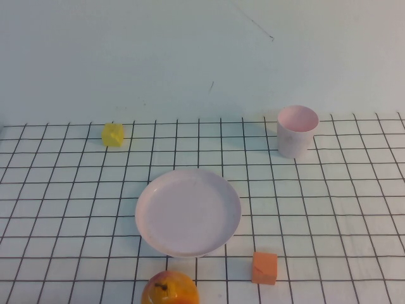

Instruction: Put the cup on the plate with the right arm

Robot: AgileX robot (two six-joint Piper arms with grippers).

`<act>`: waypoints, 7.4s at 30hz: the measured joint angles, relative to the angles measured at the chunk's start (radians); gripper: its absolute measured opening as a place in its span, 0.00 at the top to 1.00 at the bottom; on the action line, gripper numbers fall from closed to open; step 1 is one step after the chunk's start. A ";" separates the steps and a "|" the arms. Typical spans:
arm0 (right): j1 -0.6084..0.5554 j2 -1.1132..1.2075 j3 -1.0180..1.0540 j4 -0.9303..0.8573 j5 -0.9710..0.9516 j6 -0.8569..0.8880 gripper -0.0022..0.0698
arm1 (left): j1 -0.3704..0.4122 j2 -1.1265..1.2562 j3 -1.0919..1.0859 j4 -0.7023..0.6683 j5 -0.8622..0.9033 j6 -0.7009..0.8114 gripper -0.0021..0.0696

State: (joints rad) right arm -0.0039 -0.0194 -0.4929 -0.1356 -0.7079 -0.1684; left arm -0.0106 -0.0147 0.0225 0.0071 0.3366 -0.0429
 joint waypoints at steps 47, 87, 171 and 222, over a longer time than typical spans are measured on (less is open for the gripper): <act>0.000 1.338 -0.629 0.417 1.423 -0.213 0.97 | 0.000 0.000 0.000 0.000 0.000 0.000 0.97; 0.145 2.246 -1.342 0.503 1.427 -0.473 0.37 | 0.000 0.000 0.000 0.002 0.000 0.000 0.98; 0.662 2.396 -1.760 0.254 1.851 -0.327 0.44 | 0.000 0.000 0.000 0.002 0.000 0.000 0.97; 0.658 1.826 -1.825 0.248 1.959 -0.204 0.97 | 0.000 0.000 0.000 0.002 0.000 0.000 0.97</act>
State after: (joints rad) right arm 0.6543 1.8067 -2.3179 0.1123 1.2510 -0.3725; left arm -0.0106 -0.0147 0.0225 0.0090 0.3366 -0.0429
